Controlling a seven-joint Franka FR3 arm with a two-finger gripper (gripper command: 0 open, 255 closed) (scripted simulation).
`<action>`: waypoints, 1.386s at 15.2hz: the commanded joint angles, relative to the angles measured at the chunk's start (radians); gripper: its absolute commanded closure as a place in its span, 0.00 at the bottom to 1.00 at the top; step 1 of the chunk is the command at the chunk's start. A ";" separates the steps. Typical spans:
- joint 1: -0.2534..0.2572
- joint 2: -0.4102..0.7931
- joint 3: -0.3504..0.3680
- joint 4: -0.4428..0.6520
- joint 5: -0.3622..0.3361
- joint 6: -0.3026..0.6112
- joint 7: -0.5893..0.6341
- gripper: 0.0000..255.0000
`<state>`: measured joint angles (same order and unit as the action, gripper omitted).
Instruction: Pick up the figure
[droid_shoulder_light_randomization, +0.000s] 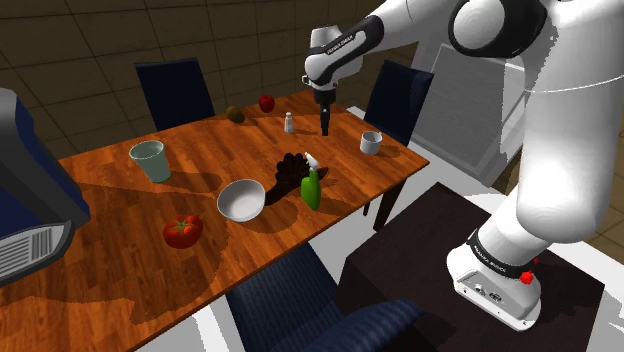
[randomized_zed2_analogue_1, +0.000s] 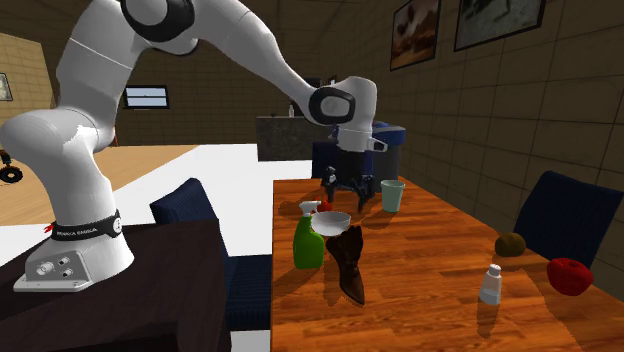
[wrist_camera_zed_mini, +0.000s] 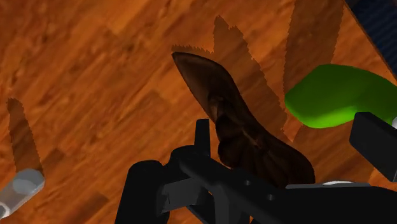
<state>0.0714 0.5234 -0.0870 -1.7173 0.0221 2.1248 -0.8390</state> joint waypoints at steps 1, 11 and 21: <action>0.004 0.071 0.015 0.064 0.001 -0.006 -0.023 0.00; 0.025 0.503 0.073 0.557 -0.021 -0.127 -0.137 0.00; 0.026 0.608 0.076 0.631 -0.022 -0.098 -0.142 0.00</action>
<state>0.0974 1.1252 -0.0115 -1.0934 0.0002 2.0266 -0.9807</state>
